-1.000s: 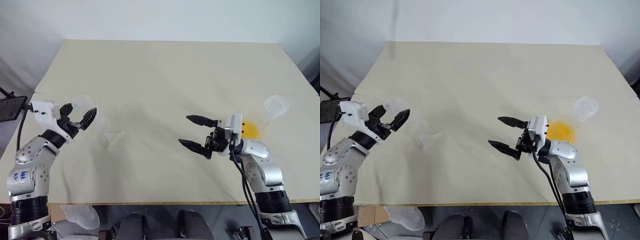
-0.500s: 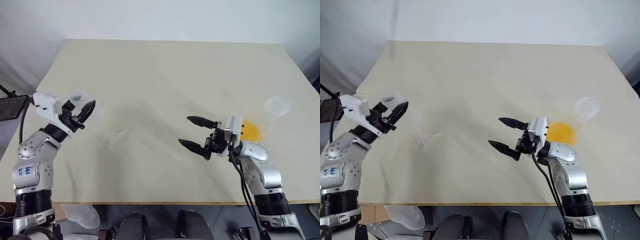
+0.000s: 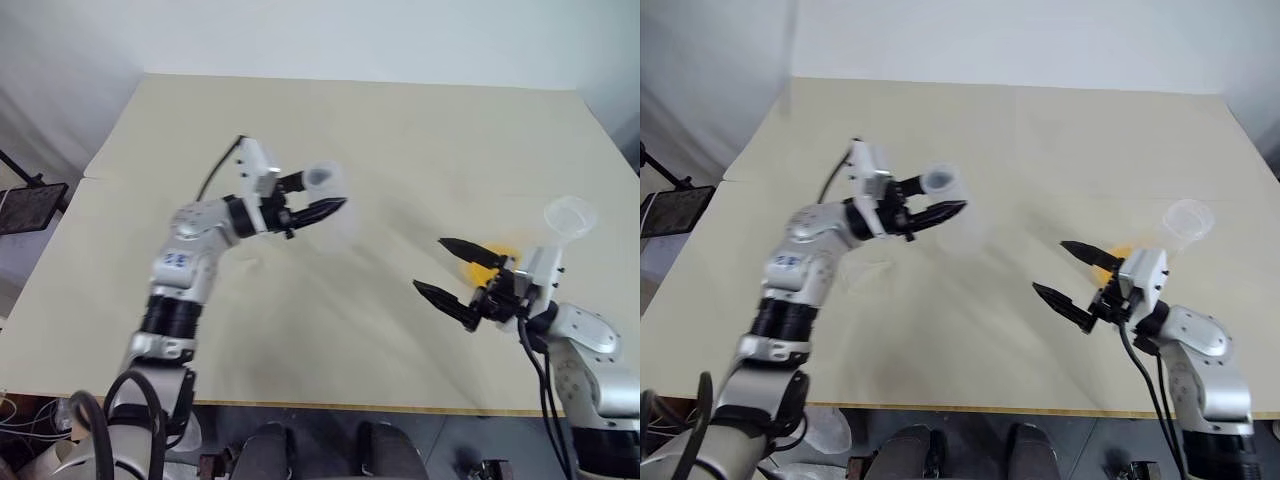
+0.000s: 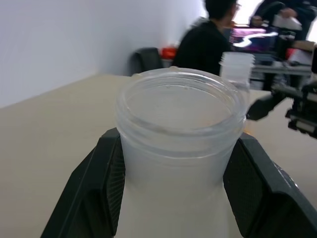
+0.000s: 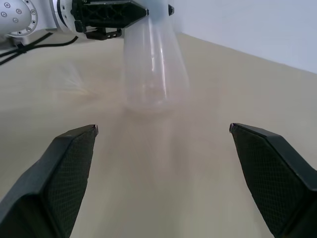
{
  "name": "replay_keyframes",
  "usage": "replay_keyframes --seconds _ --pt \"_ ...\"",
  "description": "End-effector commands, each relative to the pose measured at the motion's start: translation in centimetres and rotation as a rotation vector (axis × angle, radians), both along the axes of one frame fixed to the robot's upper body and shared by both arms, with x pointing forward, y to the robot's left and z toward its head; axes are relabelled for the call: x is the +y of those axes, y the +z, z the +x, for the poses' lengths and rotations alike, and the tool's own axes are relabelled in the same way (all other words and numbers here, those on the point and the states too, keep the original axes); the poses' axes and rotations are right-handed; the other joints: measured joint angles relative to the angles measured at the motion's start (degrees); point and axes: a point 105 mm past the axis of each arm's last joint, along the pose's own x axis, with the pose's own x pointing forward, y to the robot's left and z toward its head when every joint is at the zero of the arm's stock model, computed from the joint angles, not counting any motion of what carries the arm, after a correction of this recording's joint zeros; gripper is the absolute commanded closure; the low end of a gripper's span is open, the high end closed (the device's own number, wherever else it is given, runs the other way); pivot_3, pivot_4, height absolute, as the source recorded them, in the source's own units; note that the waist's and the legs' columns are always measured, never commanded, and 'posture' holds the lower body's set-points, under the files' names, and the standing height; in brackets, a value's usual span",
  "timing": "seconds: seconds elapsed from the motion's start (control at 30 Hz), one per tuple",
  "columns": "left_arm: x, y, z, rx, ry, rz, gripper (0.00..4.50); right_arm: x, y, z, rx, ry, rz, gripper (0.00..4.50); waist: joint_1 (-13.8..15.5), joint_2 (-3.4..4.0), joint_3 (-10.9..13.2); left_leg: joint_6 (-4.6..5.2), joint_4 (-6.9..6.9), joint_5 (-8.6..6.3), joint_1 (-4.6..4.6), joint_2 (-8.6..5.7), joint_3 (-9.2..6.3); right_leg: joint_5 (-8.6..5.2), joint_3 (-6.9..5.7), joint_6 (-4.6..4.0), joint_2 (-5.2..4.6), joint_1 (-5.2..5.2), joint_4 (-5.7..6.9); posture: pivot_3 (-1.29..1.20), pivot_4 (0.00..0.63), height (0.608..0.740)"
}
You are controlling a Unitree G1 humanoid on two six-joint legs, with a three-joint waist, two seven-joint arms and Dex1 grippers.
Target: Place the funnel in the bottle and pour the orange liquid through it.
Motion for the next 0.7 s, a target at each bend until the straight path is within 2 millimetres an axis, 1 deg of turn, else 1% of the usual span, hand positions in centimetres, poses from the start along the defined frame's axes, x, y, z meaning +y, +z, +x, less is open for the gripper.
replay_keyframes --seconds 0.03,0.17,0.27,0.4,0.47,0.5,0.6,0.63,0.7 --pt "-1.4 -1.0 0.6 -0.053 -0.013 0.068 2.11 -0.6 1.5 -1.1 -0.06 -0.047 -0.002 0.0 -0.3 0.0 0.0 0.0 0.0 0.0 0.02 0.01 0.04 0.0 0.01 0.0 0.01 0.0 0.0 0.0 0.15 0.74" --pt "-2.7 -2.1 0.8 -0.026 -0.043 0.082 2.11 -0.6 0.9 -2.4 -0.039 -0.09 0.014 0.0 -0.1 0.0 0.0 0.0 -0.01 0.0 0.05 0.06 0.09 0.0 0.03 0.0 0.02 -0.01 0.01 0.0 0.15 0.74" --pt "-2.9 -3.0 0.9 -0.032 -0.048 0.128 2.11 -0.4 0.4 -3.0 -0.021 -0.104 0.024 0.0 0.2 0.0 0.0 0.01 0.02 0.0 0.03 0.06 0.05 0.0 0.03 0.0 0.02 0.0 0.0 0.0 0.15 0.74" --pt "-3.1 -3.3 0.5 -0.008 -0.08 0.128 2.11 0.0 0.1 -3.2 -0.01 -0.109 0.036 0.0 0.2 0.0 0.0 0.01 0.05 0.01 0.03 0.06 0.04 0.0 0.04 0.0 0.01 0.01 0.0 0.0 0.15 0.74" --pt "-3.2 -3.4 0.3 0.017 -0.098 0.123 1.39 0.1 0.0 -3.1 -0.008 -0.108 0.04 0.0 0.2 0.0 0.0 0.01 0.05 0.01 0.03 0.05 0.03 0.0 0.04 0.0 0.01 0.02 0.01 0.0 0.15 0.74" --pt "-3.2 -3.2 0.3 0.017 -0.099 0.117 1.18 0.2 0.0 -3.1 -0.008 -0.105 0.041 0.0 0.2 0.0 0.0 0.02 0.05 0.01 0.03 0.05 0.03 0.0 0.04 0.0 0.01 0.02 0.01 0.0 0.15 0.74" --pt "-3.0 -2.2 -0.1 -0.012 -0.116 0.09 0.22 0.4 0.0 -2.6 -0.01 -0.097 0.046 0.0 0.2 0.0 0.0 0.02 0.06 0.01 0.03 0.05 0.02 0.0 0.03 0.0 0.01 0.02 0.01 0.0 0.15 0.74" --pt "-2.8 -2.0 -0.4 -0.012 -0.135 0.088 0.05 0.5 0.1 -2.5 -0.012 -0.096 0.048 0.0 0.2 0.0 0.0 0.02 0.06 0.01 0.03 0.05 0.02 0.0 0.03 0.0 0.01 0.02 0.01 0.0 0.15 0.74" --pt "-2.3 -1.7 -0.6 -0.018 -0.141 0.092 0.05 0.6 0.1 -2.3 -0.013 -0.089 0.05 0.0 0.1 0.0 0.0 0.02 0.06 0.01 0.03 0.05 0.0 0.0 0.03 0.0 0.01 0.02 0.01 0.0 0.15 0.74"
